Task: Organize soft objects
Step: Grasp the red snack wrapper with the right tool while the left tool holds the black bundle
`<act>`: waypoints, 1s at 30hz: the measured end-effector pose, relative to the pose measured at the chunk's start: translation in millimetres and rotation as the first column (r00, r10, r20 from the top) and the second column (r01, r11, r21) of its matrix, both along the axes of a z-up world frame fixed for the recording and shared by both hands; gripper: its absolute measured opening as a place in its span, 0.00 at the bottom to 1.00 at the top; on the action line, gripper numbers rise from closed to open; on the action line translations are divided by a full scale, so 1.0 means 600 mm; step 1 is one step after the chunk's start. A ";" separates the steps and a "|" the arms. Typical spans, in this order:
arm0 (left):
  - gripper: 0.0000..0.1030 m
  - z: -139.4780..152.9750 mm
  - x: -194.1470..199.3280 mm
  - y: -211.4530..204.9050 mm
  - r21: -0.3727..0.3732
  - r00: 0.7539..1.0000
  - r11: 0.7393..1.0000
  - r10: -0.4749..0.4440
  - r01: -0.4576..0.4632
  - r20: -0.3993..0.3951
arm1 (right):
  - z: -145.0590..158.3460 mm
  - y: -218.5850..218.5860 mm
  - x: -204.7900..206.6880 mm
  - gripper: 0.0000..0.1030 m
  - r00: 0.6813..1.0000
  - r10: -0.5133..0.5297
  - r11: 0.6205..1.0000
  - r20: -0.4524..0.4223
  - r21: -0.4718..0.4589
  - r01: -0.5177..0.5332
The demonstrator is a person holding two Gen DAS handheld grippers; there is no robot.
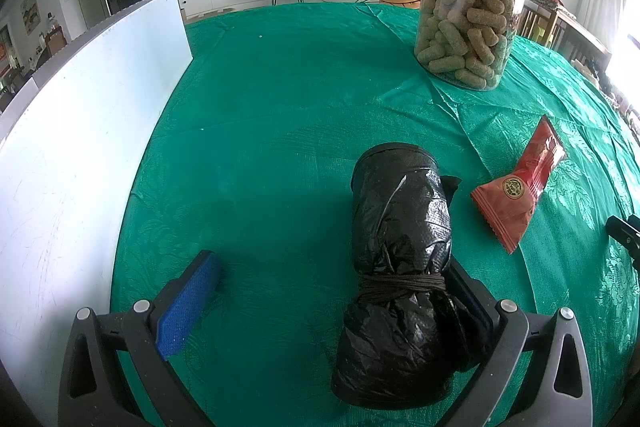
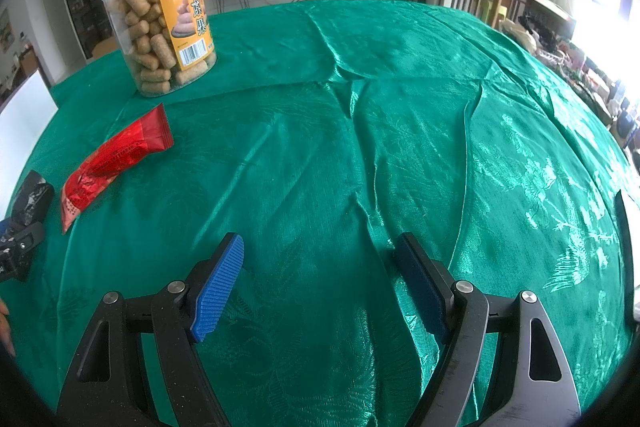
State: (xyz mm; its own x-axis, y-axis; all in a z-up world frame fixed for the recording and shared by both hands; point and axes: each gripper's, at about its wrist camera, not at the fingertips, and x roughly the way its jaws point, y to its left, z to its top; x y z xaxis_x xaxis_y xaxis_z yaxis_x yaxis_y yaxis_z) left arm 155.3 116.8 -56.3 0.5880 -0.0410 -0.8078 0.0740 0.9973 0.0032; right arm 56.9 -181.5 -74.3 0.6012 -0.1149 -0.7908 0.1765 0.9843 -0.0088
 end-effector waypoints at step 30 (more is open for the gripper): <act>1.00 0.000 0.000 0.000 0.000 1.000 1.000 0.000 0.000 0.000 | 0.015 0.301 0.166 0.33 0.935 0.309 0.950 -0.172 0.012 -0.312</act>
State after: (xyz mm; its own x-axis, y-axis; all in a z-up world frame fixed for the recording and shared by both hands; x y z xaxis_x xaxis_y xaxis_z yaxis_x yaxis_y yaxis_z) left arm 155.2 116.6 -56.1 0.5878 -0.0408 -0.8080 0.0741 0.9972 0.0035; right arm 156.4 -1.1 -65.1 0.4658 0.0425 -0.8839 -0.1431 0.9893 -0.0278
